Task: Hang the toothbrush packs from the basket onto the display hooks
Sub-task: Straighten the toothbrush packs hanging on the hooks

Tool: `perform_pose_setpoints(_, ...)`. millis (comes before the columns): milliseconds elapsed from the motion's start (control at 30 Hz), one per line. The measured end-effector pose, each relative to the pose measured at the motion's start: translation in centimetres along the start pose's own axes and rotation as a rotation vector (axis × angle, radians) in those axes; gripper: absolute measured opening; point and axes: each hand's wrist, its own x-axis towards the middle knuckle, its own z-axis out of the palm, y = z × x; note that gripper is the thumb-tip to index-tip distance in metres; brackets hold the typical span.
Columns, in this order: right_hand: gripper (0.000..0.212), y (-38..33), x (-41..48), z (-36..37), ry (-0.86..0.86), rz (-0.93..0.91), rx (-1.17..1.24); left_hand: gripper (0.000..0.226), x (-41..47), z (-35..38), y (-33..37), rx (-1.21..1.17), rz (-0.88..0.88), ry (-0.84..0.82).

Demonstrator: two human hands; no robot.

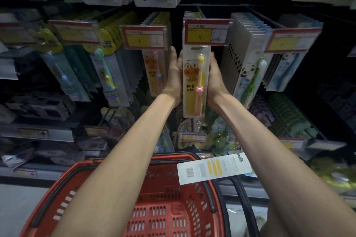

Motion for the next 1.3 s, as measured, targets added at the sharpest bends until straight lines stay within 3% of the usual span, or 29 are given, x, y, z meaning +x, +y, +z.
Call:
perform_pose_setpoints(567, 0.065, -0.1, -0.2, 0.4, 0.038, 0.089, 0.056, 0.078, -0.7, 1.0, -0.1, -0.083, -0.030, -0.048)
perform_pose_setpoints(833, 0.068, 0.1, -0.2, 0.0, 0.018, 0.049, 0.026, 0.085, -0.6, 0.2, -0.2, 0.042, -0.019, -0.014)
perform_pose_setpoints(1000, 0.065, 0.1, -0.6, -0.2, 0.016, 0.000, -0.050, 0.106, -0.4, -0.4, 0.2, 0.127, -0.020, 0.029)
perform_pose_setpoints(1133, 0.064, -0.1, -0.9, -0.4, 0.027, -0.023, -0.097, 0.094, -0.9, -0.4, 0.9, 0.159, -0.012, 0.049)
perform_pose_setpoints(1300, 0.063, -0.1, -1.1, -0.2, 0.071, 0.007, -0.082, 0.097, -1.7, -0.4, 1.3, 0.149, -0.004, 0.051)
